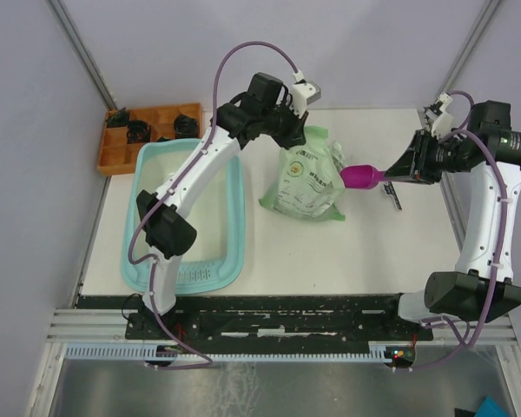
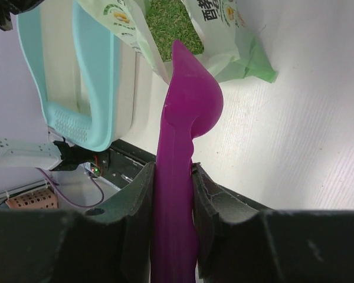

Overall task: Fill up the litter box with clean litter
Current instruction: 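Scoop the cat litter from the cat litter bag.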

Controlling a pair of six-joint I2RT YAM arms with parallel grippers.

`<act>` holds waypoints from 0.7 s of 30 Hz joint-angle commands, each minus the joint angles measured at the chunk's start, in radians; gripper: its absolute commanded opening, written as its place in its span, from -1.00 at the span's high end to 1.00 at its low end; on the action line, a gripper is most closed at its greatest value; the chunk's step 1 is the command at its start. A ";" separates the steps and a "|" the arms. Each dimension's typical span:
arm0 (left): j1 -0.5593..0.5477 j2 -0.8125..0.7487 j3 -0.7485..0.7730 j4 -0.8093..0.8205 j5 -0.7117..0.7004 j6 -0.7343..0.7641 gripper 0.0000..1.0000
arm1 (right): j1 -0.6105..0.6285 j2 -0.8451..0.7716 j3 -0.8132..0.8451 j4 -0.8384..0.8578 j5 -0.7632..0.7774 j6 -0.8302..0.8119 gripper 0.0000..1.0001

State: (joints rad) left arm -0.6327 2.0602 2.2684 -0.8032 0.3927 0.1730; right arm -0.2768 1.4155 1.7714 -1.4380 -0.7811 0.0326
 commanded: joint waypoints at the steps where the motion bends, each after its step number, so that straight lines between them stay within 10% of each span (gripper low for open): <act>1: 0.009 -0.003 0.181 0.262 -0.022 -0.002 0.95 | -0.005 -0.012 0.044 0.015 0.065 0.008 0.97; 21: -0.011 0.079 0.309 0.490 -0.076 0.017 0.95 | -0.187 0.033 0.258 0.087 0.008 0.109 0.97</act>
State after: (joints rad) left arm -0.6472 2.2044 2.4435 -0.7074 0.3229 0.1730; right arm -0.4603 1.4464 1.9732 -1.3991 -0.7170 0.1204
